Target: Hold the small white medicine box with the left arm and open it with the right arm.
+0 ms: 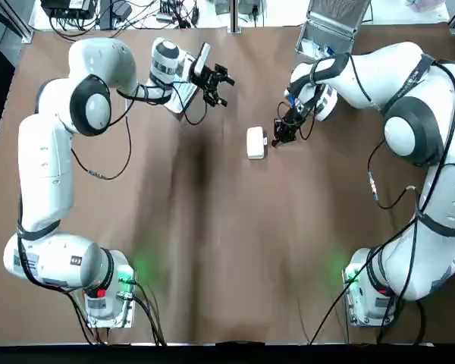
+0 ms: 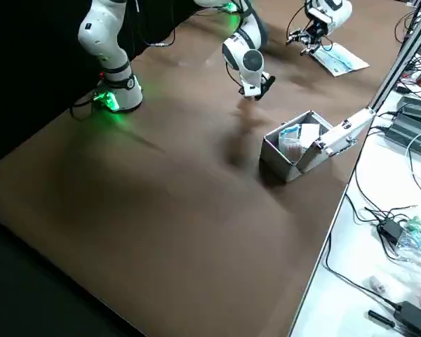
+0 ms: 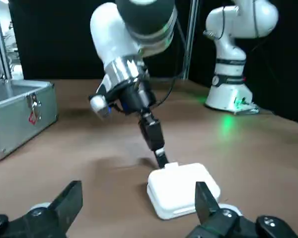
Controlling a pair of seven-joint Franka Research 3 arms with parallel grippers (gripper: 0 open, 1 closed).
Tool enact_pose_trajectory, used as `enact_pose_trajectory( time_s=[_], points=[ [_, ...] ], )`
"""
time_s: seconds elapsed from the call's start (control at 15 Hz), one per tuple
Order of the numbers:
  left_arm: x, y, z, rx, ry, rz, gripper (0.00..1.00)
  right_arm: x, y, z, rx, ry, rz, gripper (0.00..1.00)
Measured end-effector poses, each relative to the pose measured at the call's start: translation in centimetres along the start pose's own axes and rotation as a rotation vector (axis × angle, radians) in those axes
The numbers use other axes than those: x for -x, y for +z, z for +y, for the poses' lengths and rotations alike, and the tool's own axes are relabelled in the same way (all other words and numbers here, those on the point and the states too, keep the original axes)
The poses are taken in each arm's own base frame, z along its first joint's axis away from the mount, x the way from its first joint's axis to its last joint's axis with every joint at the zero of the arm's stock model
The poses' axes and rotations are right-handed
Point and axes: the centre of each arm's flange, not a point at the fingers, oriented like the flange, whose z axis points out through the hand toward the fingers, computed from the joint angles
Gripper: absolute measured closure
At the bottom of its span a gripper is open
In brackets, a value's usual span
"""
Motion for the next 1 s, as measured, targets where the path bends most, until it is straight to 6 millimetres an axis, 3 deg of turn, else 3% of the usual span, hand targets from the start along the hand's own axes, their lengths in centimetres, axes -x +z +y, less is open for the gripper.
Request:
enact_pose_trajectory(
  time_s=[0.67,1.0],
  points=[
    [4.1,6.9,1.0,0.000,0.134,-0.080,0.00,0.2,0.2,-0.6,-0.031,-0.090,-0.057,0.99],
    [5.5,8.8,0.7,-0.023,0.146,-0.119,0.00,0.1,0.6,-0.3,-0.029,-0.096,-0.063,0.99]
  ],
)
